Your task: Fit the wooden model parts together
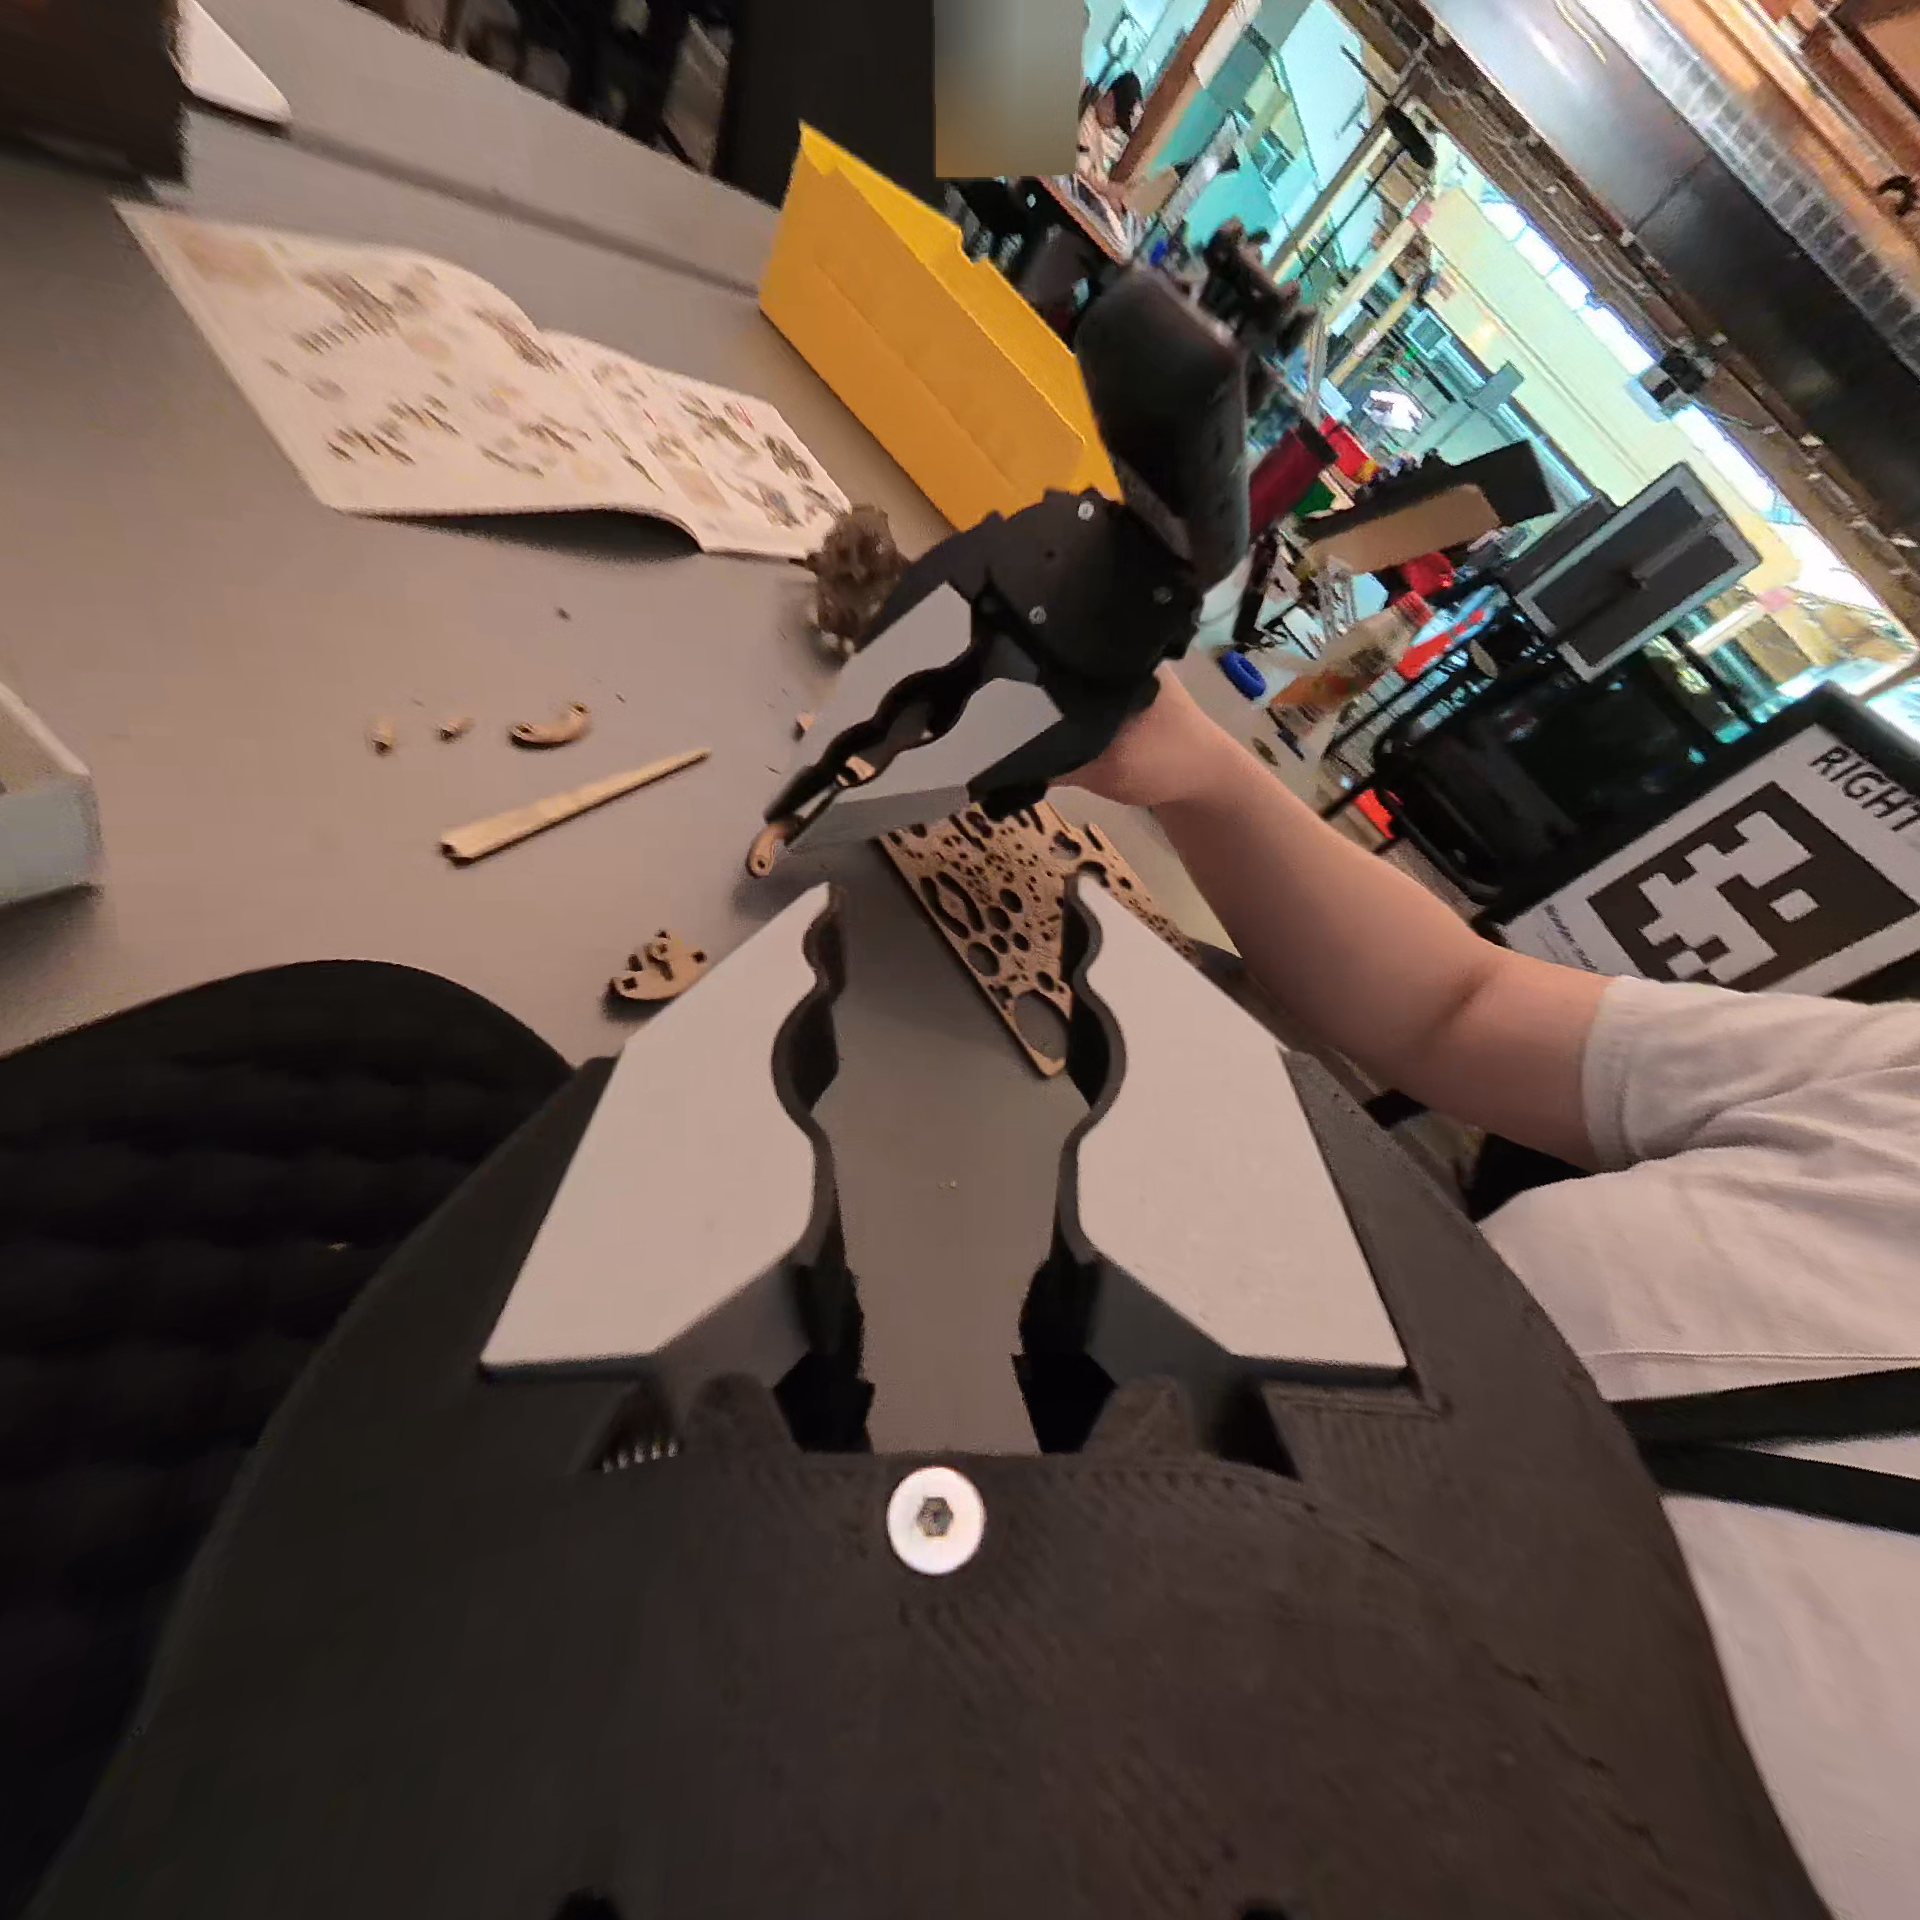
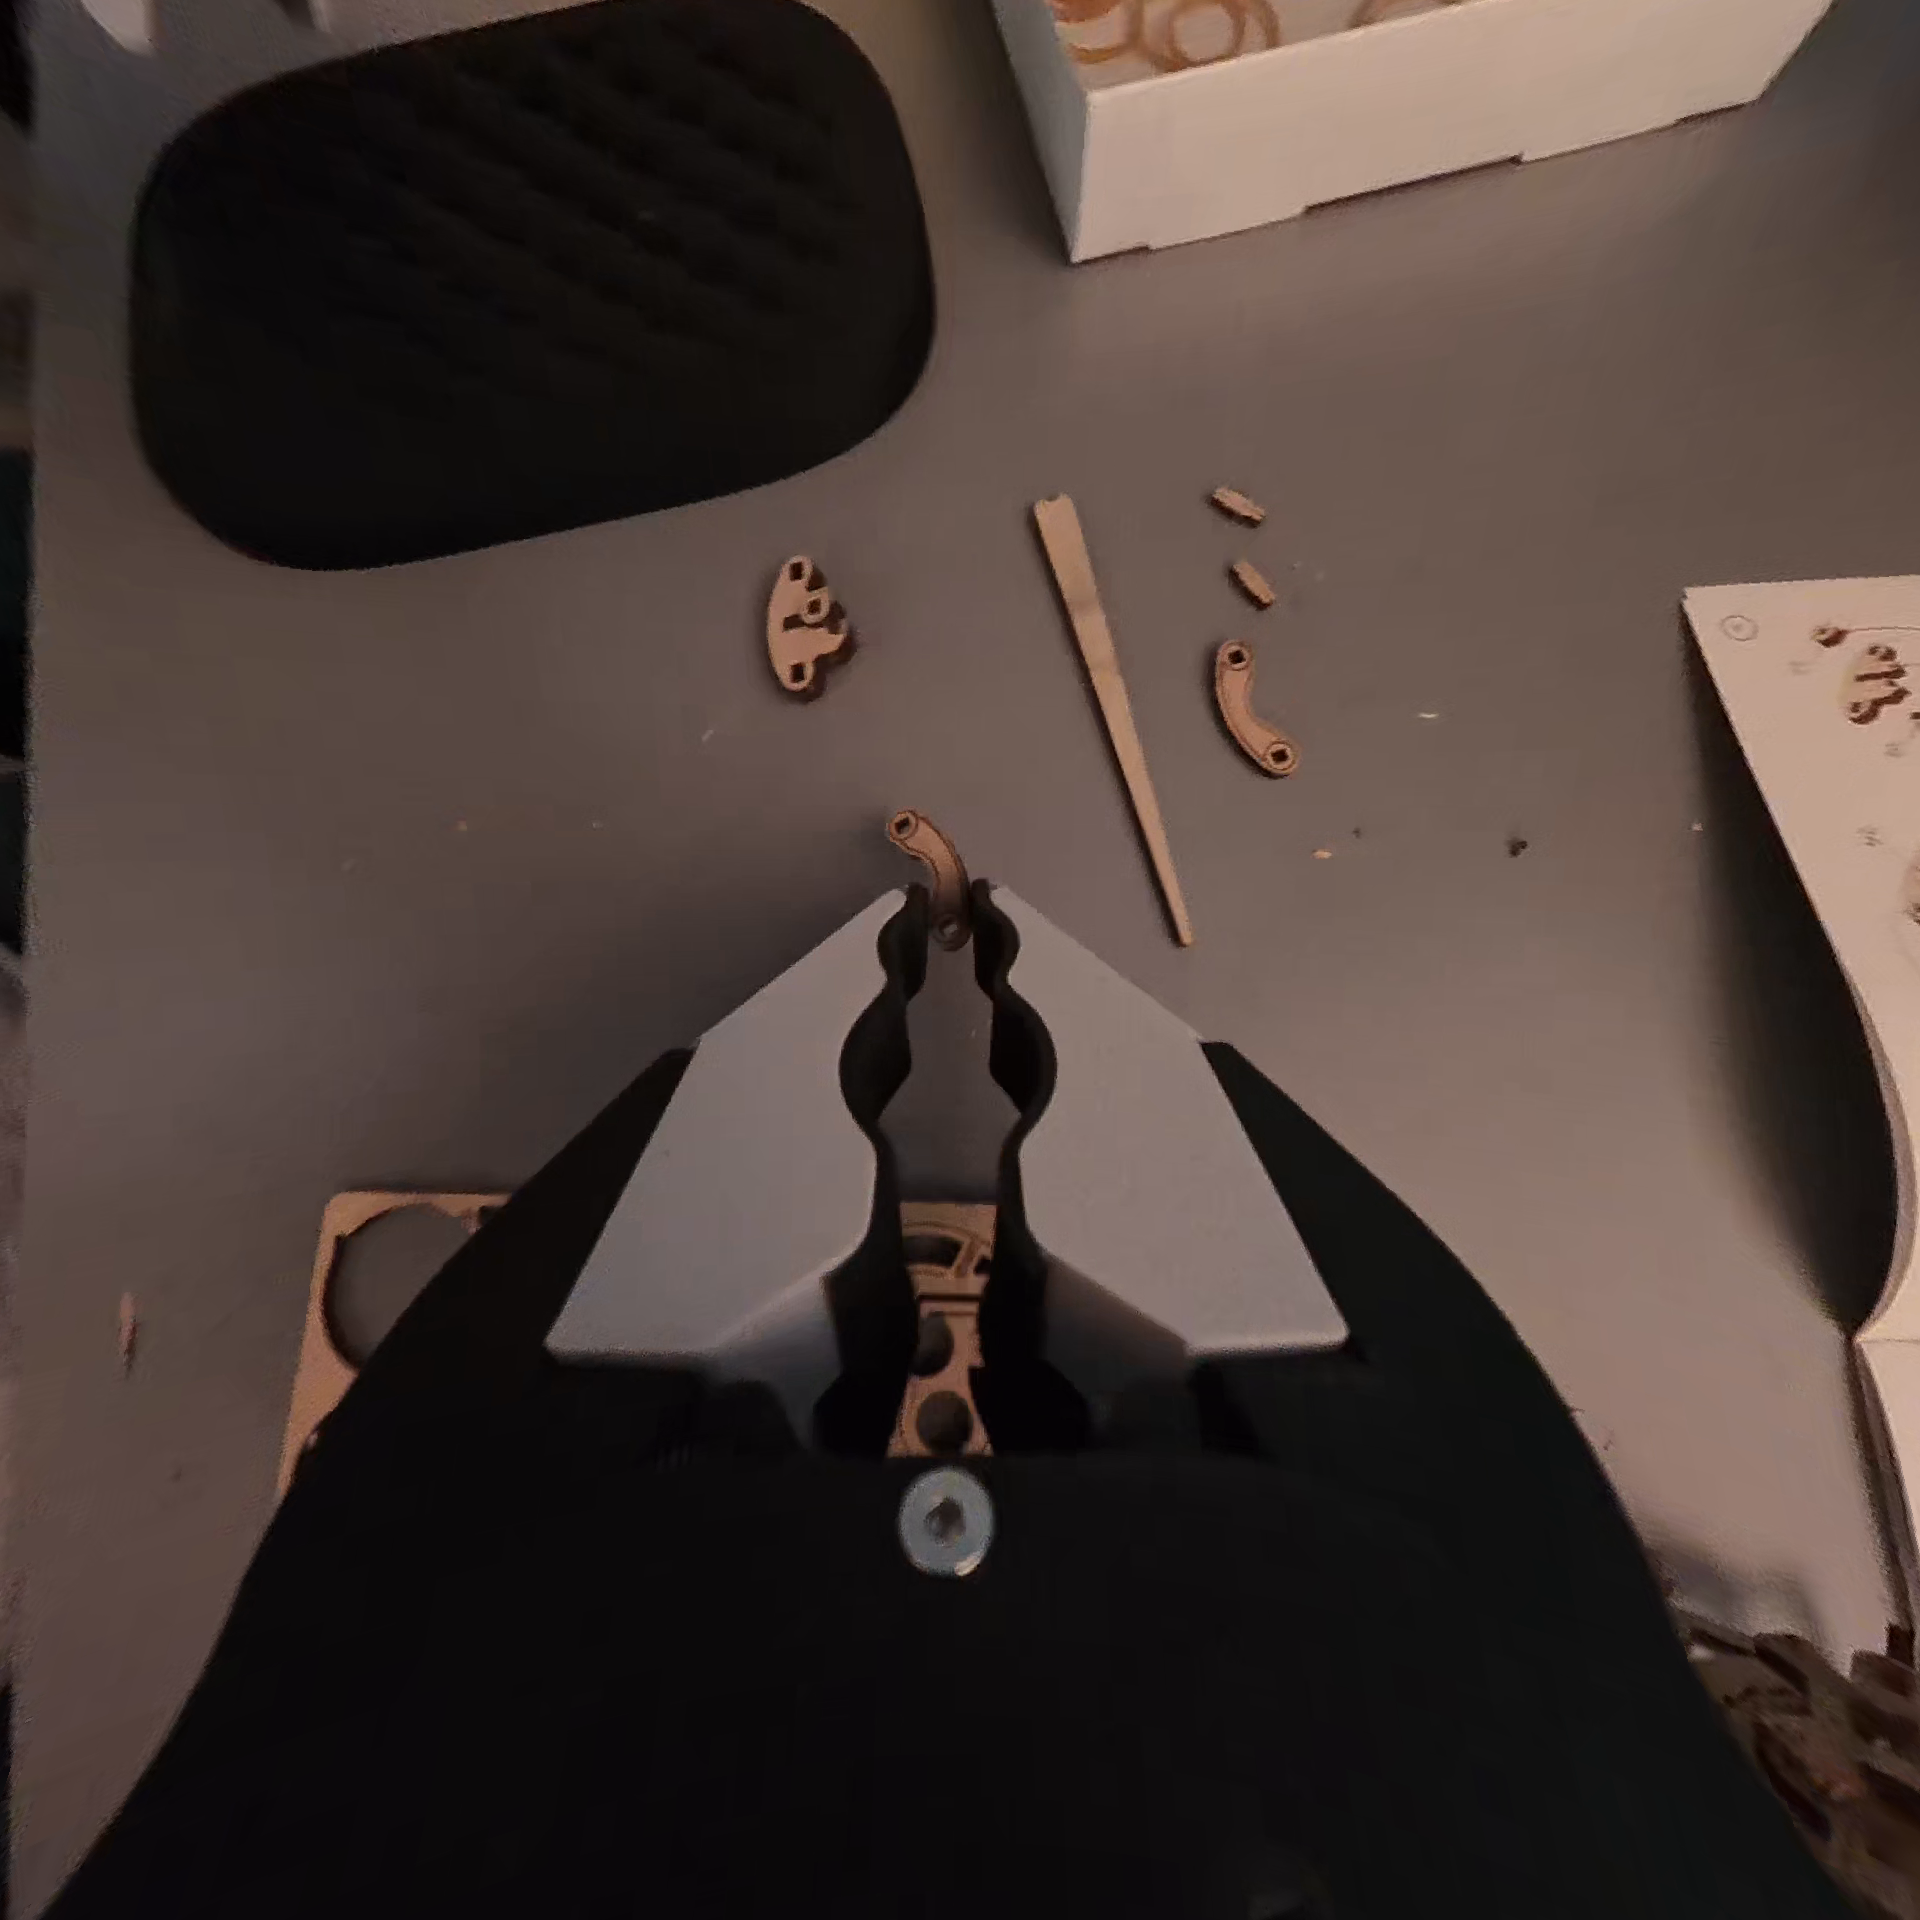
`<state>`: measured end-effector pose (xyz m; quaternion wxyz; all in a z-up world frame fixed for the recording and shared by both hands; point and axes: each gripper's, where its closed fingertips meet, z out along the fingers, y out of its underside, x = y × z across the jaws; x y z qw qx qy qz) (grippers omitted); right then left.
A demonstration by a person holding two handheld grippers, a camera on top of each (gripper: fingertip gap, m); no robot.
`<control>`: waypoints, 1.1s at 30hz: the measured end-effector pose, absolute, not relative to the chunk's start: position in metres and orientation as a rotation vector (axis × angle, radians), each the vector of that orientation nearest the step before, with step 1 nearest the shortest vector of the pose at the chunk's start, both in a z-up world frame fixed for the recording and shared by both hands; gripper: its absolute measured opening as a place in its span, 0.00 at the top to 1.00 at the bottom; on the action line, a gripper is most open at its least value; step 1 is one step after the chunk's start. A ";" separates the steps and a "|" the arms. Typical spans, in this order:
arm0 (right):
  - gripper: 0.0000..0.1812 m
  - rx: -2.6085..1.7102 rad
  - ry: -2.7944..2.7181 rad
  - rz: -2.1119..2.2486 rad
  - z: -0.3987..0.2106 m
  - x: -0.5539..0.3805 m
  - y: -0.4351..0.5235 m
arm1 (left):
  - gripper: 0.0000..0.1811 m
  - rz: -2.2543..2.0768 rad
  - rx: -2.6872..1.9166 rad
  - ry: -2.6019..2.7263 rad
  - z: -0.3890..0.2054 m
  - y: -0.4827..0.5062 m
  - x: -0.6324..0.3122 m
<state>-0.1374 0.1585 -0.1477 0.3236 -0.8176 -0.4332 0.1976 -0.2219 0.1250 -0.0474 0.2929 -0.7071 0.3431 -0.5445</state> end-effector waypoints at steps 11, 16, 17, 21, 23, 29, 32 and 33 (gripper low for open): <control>0.81 -1.681 -0.941 0.407 -0.028 -0.101 0.164 | 0.77 -0.654 -1.456 0.751 0.015 0.175 -0.290; 0.35 -1.276 -0.755 0.582 0.090 -0.074 0.135 | 0.67 -0.676 -1.408 0.831 0.040 0.187 -0.267; 0.35 -1.257 -0.758 0.592 0.095 -0.074 0.133 | 0.65 -0.689 -1.371 0.841 0.051 0.189 -0.260; 0.55 -1.268 -0.771 0.362 0.106 -0.065 0.146 | 0.56 -0.654 -1.209 0.912 0.095 0.195 -0.226; 0.57 -1.176 -0.740 0.283 0.132 -0.054 0.147 | 0.51 -0.650 -1.139 0.925 0.119 0.197 -0.209; 0.99 -1.105 -0.750 0.277 0.167 -0.019 0.151 | 0.55 -0.731 -1.026 0.981 0.165 0.202 -0.174; 1.00 -1.068 -0.701 0.271 0.179 0.002 0.154 | 1.00 -0.754 -0.949 1.005 0.175 0.196 -0.173; 0.97 -1.083 -0.666 0.263 0.179 0.011 0.160 | 1.00 -0.773 -0.929 0.994 0.178 0.196 -0.173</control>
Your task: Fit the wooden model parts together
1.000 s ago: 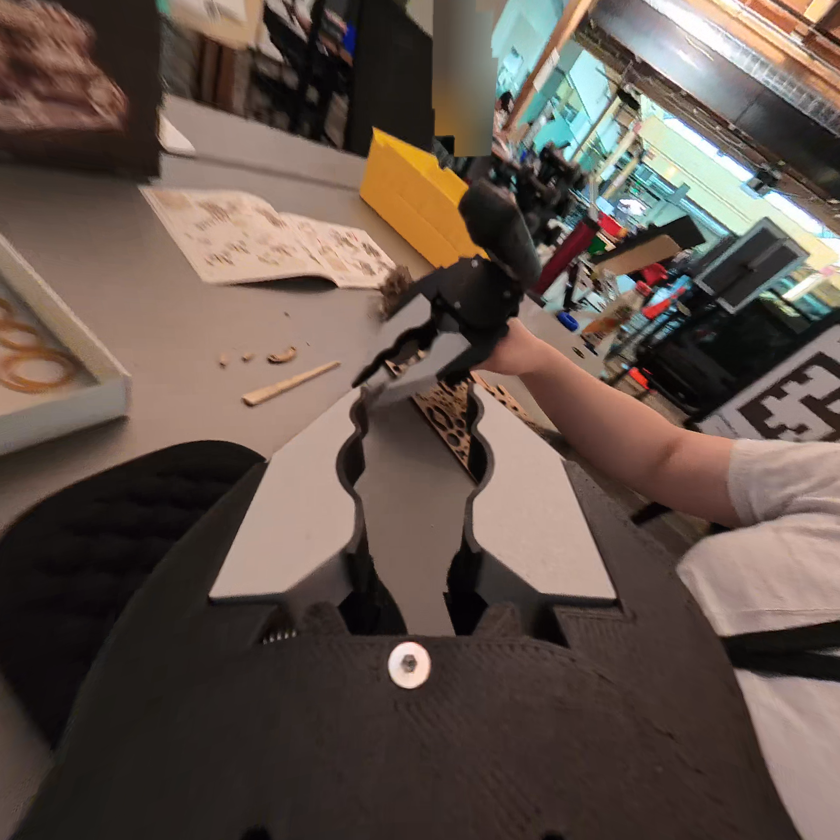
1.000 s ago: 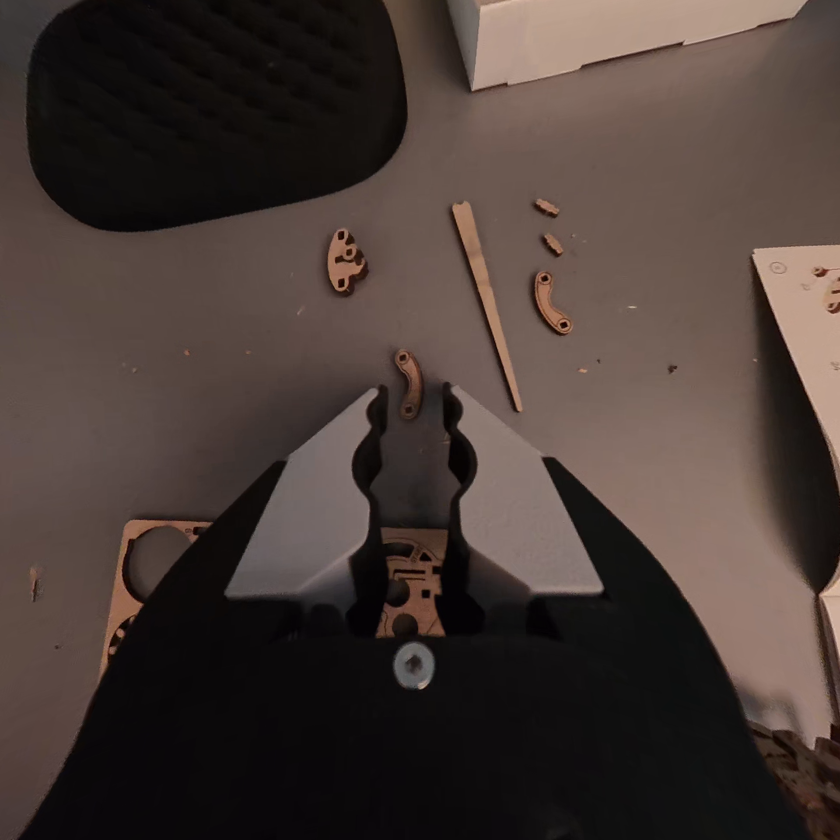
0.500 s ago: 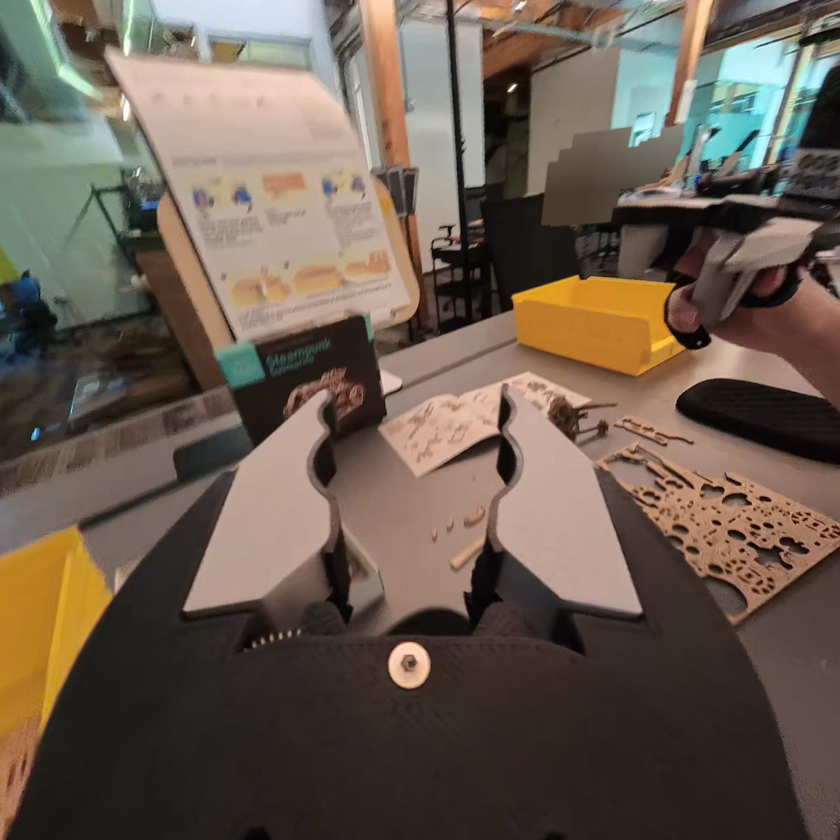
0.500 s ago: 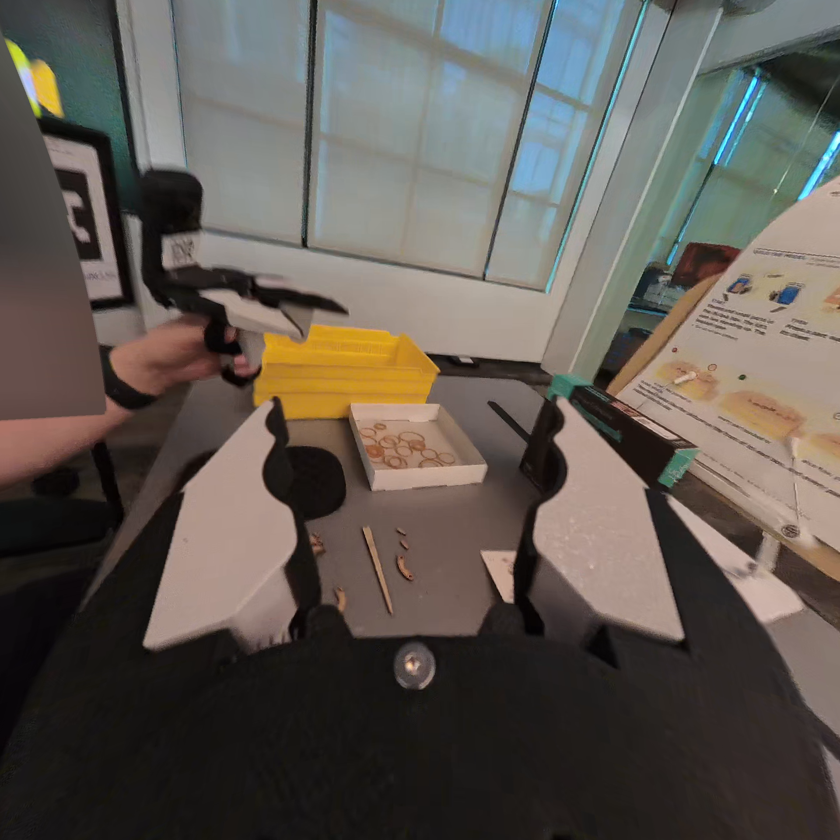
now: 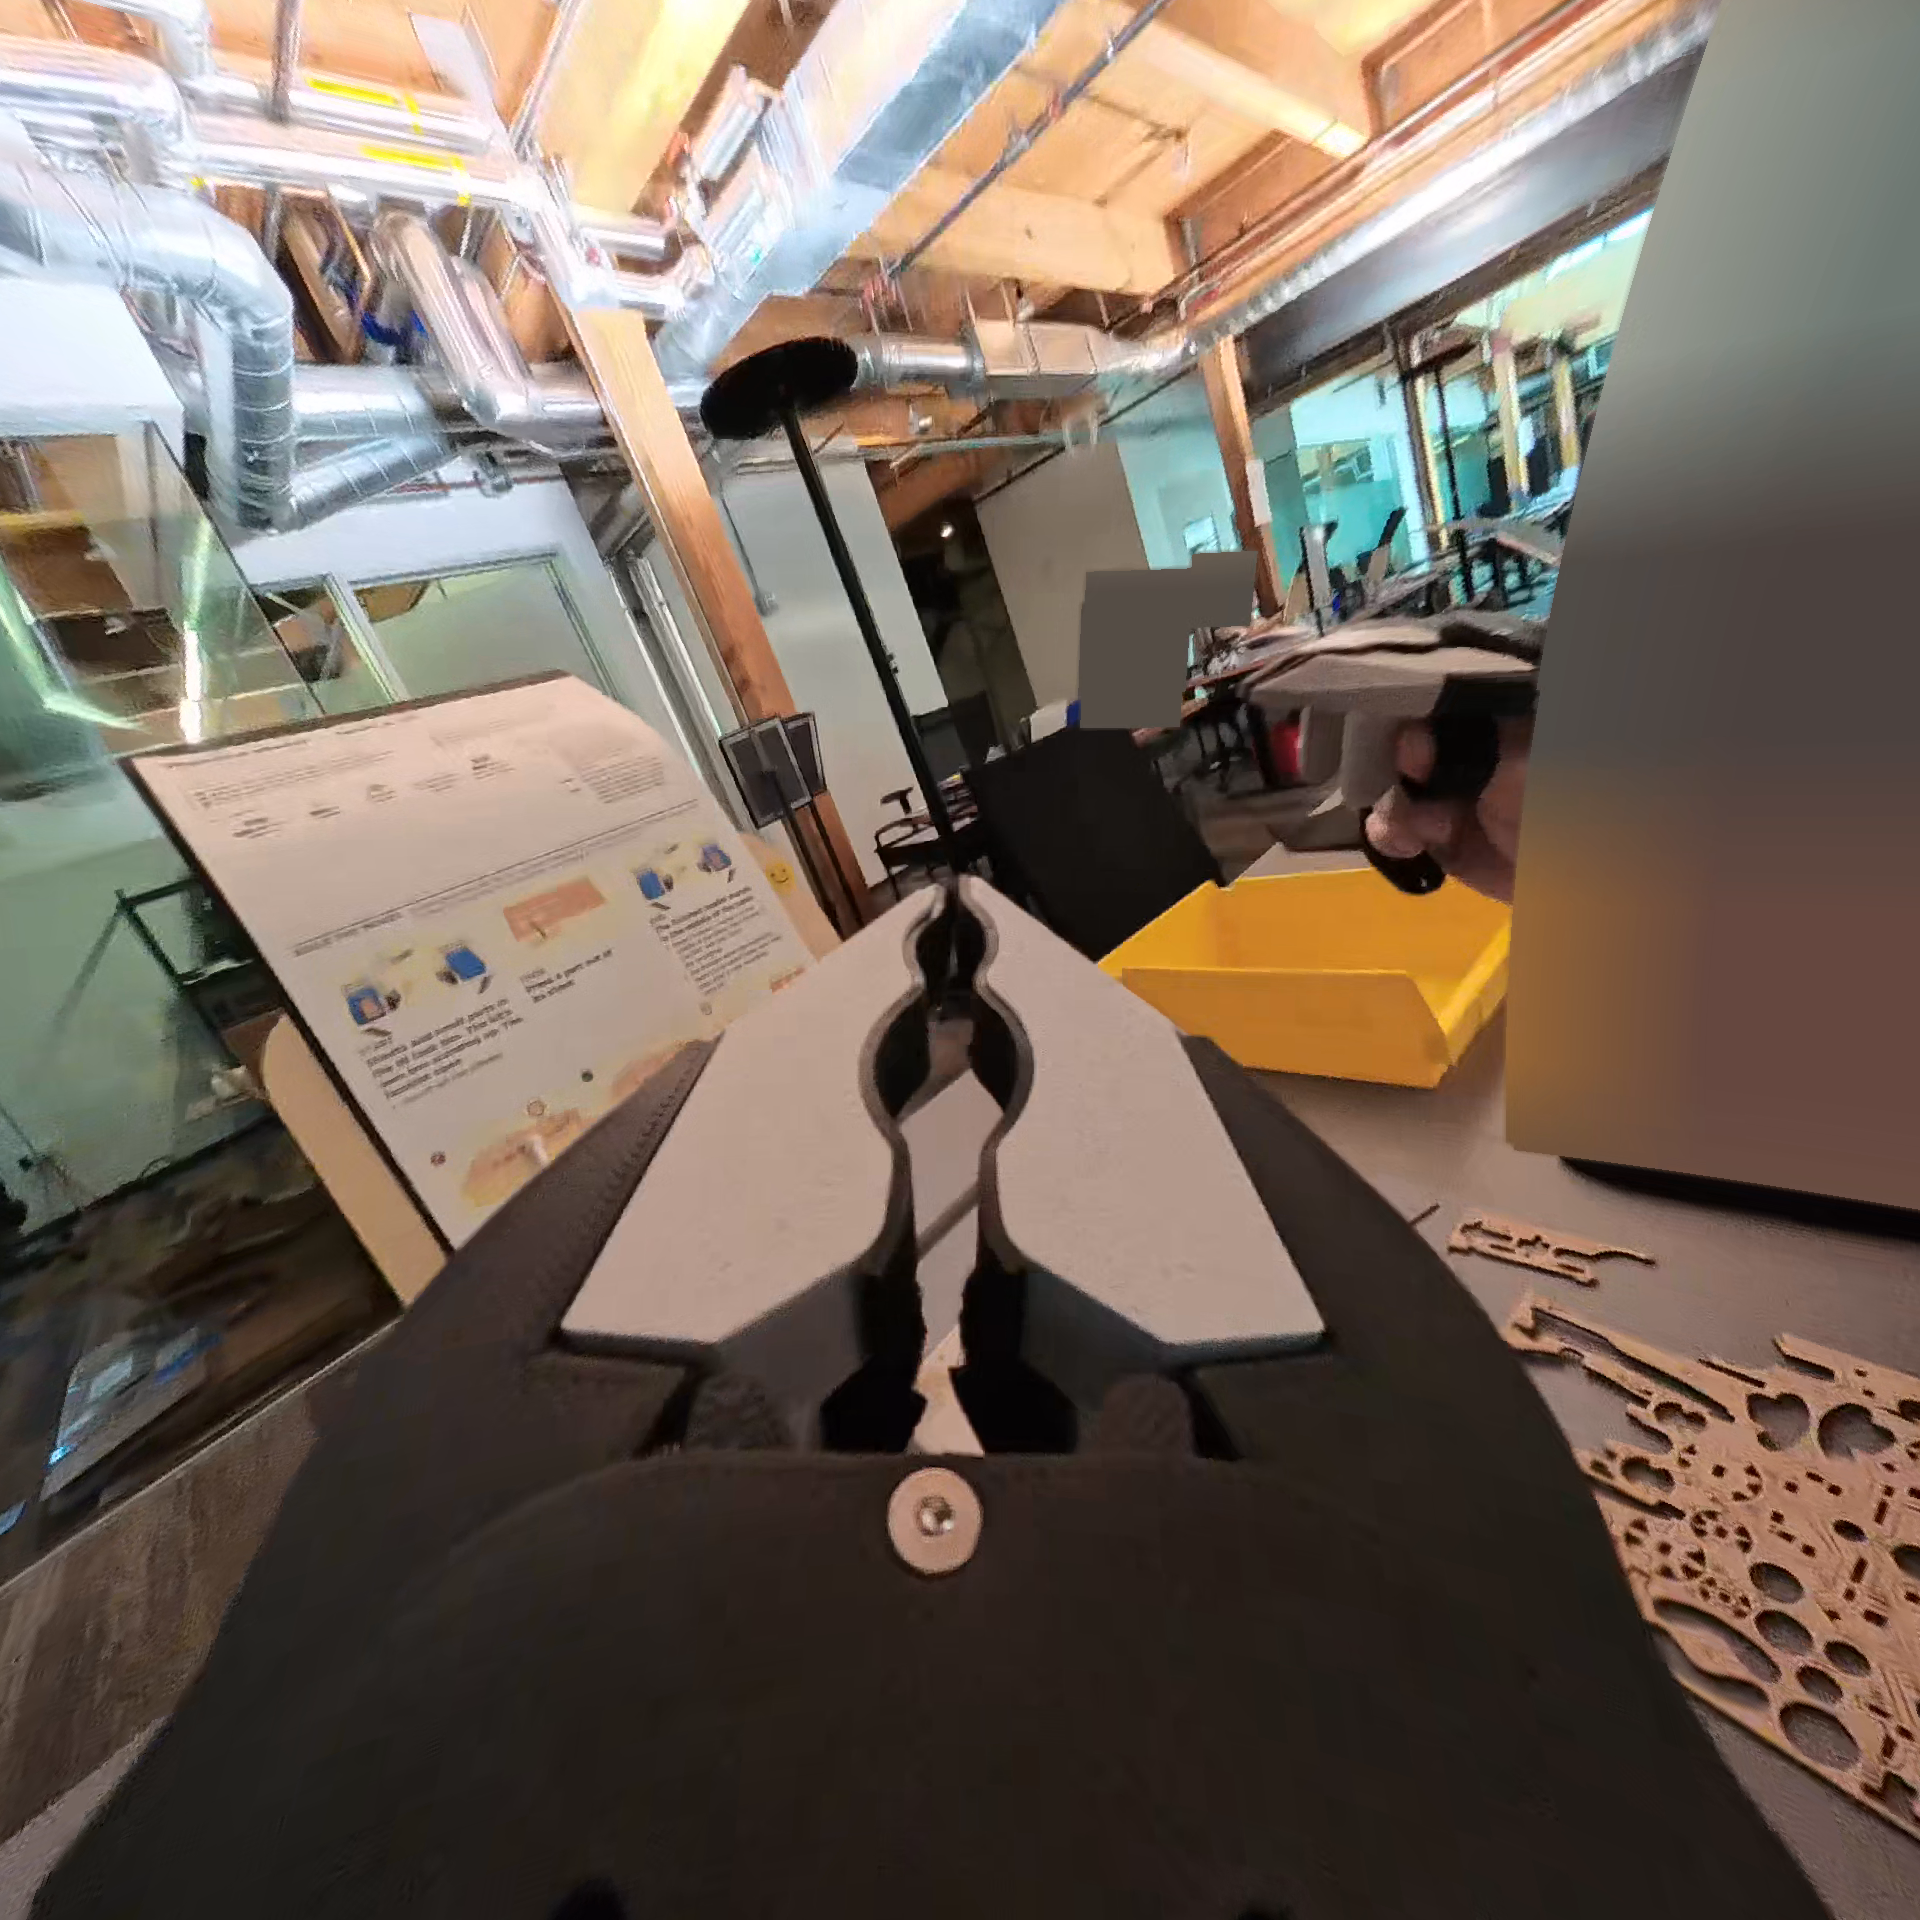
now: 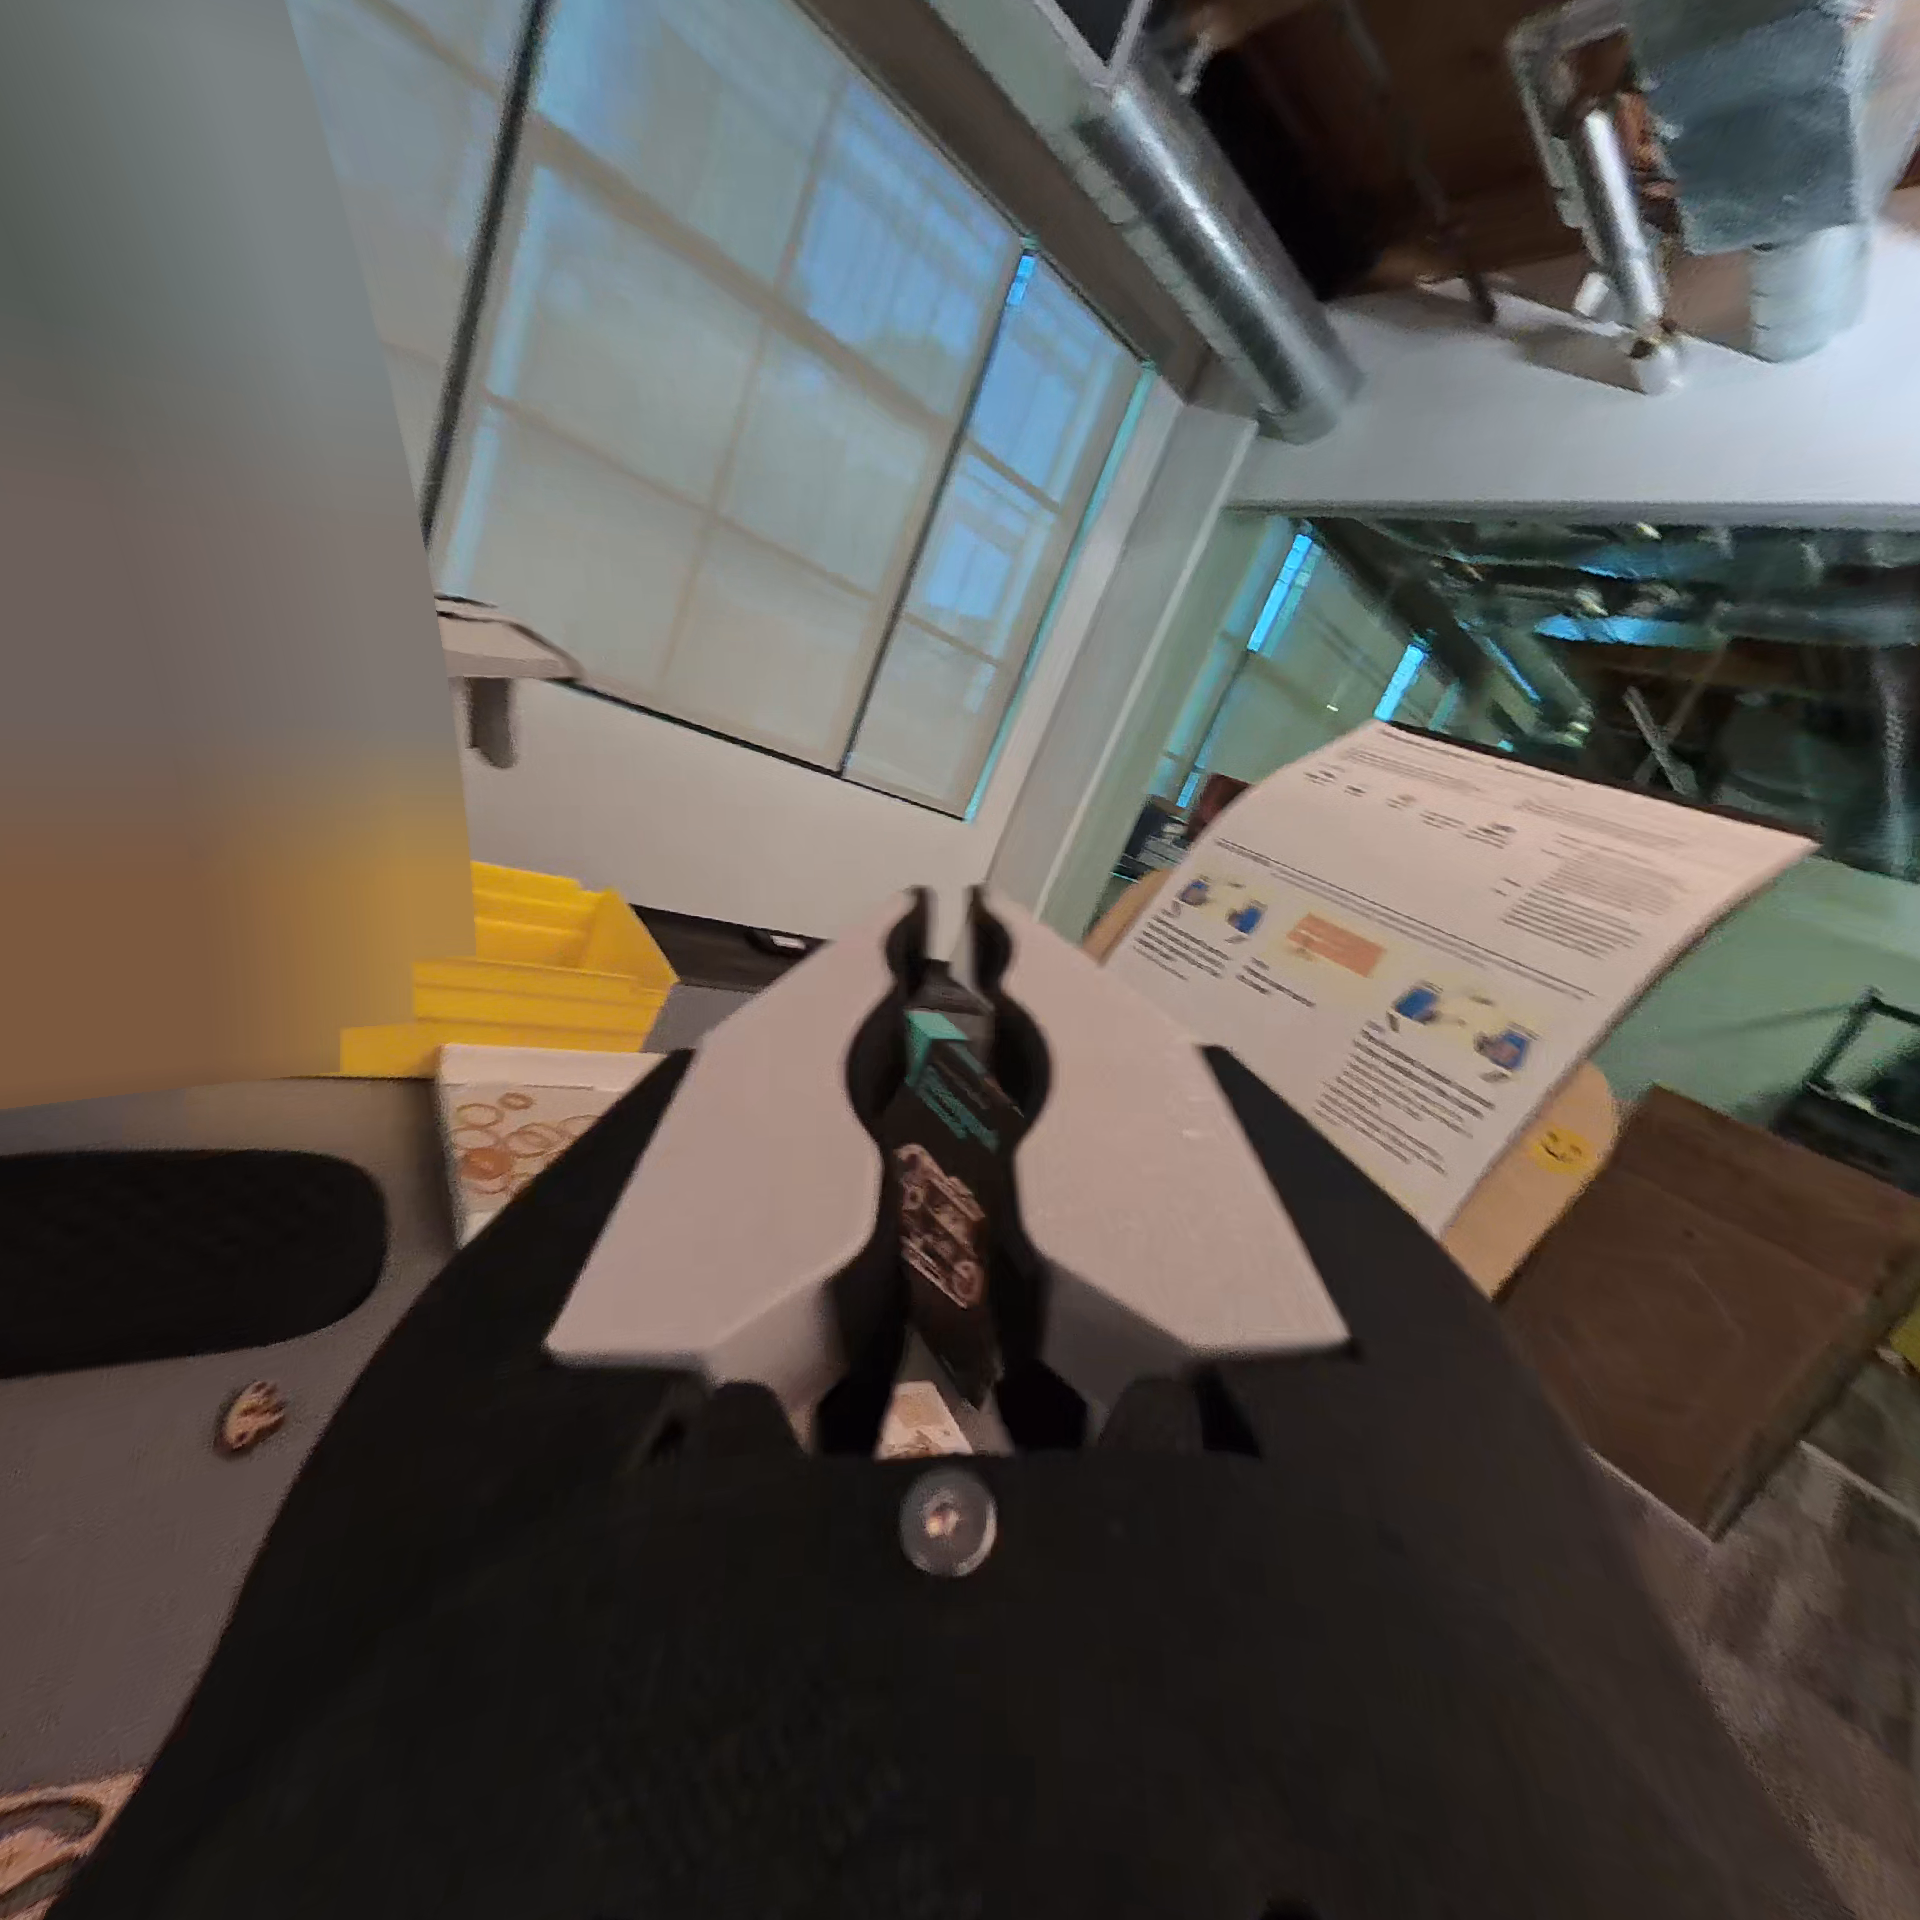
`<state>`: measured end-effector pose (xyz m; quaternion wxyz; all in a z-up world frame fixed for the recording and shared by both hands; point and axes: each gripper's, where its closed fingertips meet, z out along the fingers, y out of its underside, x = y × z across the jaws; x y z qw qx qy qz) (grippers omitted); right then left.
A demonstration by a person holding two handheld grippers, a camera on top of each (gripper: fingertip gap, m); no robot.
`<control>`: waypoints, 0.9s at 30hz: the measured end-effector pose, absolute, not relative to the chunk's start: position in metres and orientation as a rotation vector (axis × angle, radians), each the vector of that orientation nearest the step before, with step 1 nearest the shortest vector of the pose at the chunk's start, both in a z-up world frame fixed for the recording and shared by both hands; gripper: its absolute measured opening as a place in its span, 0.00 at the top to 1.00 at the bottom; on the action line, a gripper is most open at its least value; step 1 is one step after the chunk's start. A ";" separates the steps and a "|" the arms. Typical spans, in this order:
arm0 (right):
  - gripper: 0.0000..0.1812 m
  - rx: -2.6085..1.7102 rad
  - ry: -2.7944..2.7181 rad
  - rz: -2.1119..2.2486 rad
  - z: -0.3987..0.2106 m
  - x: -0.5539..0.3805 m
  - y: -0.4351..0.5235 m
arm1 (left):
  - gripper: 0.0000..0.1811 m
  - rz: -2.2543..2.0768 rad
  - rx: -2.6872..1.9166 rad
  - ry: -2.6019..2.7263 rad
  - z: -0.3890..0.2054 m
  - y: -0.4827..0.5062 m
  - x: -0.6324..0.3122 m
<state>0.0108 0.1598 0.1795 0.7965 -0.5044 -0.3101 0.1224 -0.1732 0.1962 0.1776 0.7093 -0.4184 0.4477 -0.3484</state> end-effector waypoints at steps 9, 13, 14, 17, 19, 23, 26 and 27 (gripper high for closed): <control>1.00 -1.272 -0.688 0.221 0.143 0.024 0.190 | 1.00 -0.630 -1.124 1.172 0.135 0.238 -0.155; 1.00 -1.435 -0.758 0.053 0.114 0.023 0.207 | 1.00 -0.530 -1.198 1.222 0.117 0.247 -0.153; 1.00 -1.473 -0.773 -0.005 0.107 0.024 0.211 | 1.00 -0.517 -1.224 1.223 0.114 0.250 -0.154; 1.00 -1.539 -0.820 -0.074 0.092 0.015 0.219 | 1.00 -0.588 -1.282 1.173 0.116 0.251 -0.159; 1.00 -1.541 -0.818 -0.013 0.088 0.002 0.222 | 1.00 -0.802 -1.295 1.114 0.128 0.236 -0.157; 1.00 -1.541 -0.809 0.162 0.081 -0.014 0.224 | 1.00 -1.193 -1.256 1.001 0.153 0.212 -0.158; 1.00 -1.562 -0.745 0.229 0.080 -0.009 0.229 | 0.93 -1.172 -1.308 0.977 0.148 0.221 -0.159; 1.00 -1.558 -0.728 0.263 0.082 -0.008 0.228 | 0.90 -1.139 -1.332 0.977 0.144 0.224 -0.158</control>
